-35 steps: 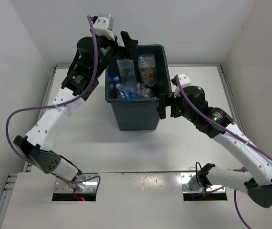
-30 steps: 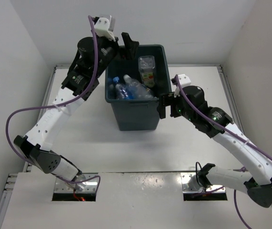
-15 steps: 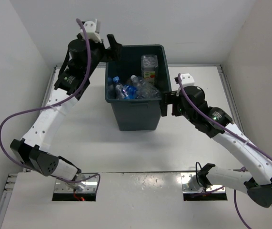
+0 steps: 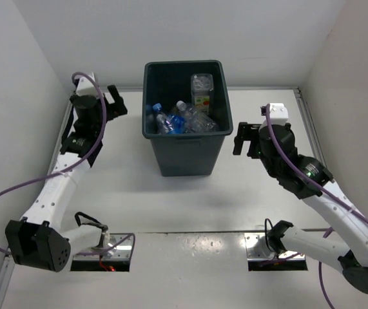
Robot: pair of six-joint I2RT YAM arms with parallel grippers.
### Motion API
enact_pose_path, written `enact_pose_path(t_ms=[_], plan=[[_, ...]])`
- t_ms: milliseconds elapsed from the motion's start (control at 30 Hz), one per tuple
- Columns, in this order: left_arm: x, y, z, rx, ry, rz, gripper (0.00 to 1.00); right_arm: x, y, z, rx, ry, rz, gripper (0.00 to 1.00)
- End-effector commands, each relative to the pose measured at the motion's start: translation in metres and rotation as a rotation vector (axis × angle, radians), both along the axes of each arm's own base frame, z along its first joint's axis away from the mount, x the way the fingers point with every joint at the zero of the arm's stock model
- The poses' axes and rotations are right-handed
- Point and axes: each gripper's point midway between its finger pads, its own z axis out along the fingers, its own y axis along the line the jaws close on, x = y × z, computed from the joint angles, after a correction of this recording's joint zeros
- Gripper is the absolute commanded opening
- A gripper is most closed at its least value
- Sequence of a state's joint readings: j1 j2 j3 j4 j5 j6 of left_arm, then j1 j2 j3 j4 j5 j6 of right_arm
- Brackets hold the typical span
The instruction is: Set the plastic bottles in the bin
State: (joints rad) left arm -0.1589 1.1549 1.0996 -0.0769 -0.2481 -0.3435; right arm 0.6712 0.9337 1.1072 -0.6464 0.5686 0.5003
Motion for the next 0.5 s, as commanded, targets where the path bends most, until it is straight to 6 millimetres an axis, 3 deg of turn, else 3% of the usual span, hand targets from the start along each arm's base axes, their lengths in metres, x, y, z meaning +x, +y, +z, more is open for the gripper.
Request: enact_pose_path(t_ms=[0,67,100,233,467], plan=[[-0.004,0.021,-0.035,-0.019,0.036,0.076,1.00,0.001,-0.016,-0.005,-0.015,-0.014,-0.101,1.00],[-0.009,0.031,-0.053,-0.016,0.065,0.101,1.00,0.001,-0.023,-0.005,-0.028,-0.014,-0.138,1.00],[-0.015,0.031,-0.072,-0.022,0.099,0.103,1.00,-0.001,-0.026,-0.012,-0.039,0.002,-0.153,1.00],[-0.027,0.052,-0.096,-0.048,0.124,0.180,1.00,-0.007,-0.040,-0.024,-0.075,0.030,-0.219,1.00],[-0.041,0.042,-0.137,-0.004,0.176,0.093,1.00,-0.018,-0.046,-0.076,-0.135,0.142,-0.221,1.00]])
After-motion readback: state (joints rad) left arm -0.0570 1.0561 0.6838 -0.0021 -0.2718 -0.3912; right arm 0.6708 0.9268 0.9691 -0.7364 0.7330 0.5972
